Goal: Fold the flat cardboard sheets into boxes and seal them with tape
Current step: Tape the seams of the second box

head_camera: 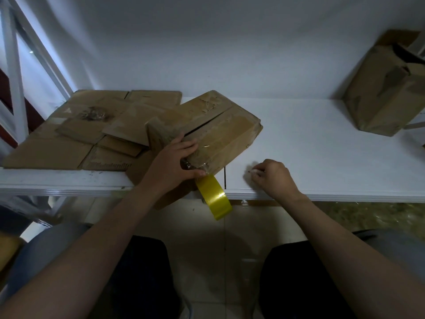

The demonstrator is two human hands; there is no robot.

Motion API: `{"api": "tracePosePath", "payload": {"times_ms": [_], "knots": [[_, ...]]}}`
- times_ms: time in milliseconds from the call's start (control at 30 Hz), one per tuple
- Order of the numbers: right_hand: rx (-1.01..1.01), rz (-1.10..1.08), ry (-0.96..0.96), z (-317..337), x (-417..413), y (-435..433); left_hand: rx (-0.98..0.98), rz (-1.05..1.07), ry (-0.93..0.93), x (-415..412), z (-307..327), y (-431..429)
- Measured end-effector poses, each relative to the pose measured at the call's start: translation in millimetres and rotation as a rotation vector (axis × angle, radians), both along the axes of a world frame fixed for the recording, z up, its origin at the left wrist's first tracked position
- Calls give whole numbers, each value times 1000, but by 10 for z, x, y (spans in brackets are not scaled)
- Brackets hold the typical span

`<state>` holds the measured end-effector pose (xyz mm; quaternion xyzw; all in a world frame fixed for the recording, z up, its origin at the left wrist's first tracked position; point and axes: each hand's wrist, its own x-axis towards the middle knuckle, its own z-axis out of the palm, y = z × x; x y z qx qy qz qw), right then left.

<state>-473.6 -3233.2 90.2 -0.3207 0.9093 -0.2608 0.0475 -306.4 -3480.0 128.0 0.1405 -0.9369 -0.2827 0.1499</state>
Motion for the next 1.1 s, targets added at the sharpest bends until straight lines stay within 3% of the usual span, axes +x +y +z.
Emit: {"api": "tracePosePath", "payload": {"times_ms": [100,200,333,500,567,633,700,733,800,867,1000,1100], "knots": [[-380,85,-32,212,142,-9,5,-44,2,-14,25,35],[-514,221,-10,495,259,-60,-19,-103,-19,-58,87,37],[-518,367,-88,707,279,-200,13,-185,-39,-206,145,-2],[-352,519,-137,709,176,-443,72,-250,-48,-314,135,-68],[-328,533,-142,700,123,-481,101,-183,-35,-229,154,-42],[-328,554,-162,705,90,-483,140,26,42,-75,102,35],[-317,604,-172,702,87,-481,297,305,27,96,0,182],[-311,626,-180,696,96,-481,471,389,-44,167,-23,292],[-303,650,-194,696,112,-490,966,390,-158,239,-31,549],[-295,661,-171,701,121,-506,1241,323,-152,218,-54,742],[-263,627,-129,643,150,-502,1380,366,-33,80,-185,909],[-279,640,-120,564,171,-479,1379,450,-7,17,-170,937]]}}
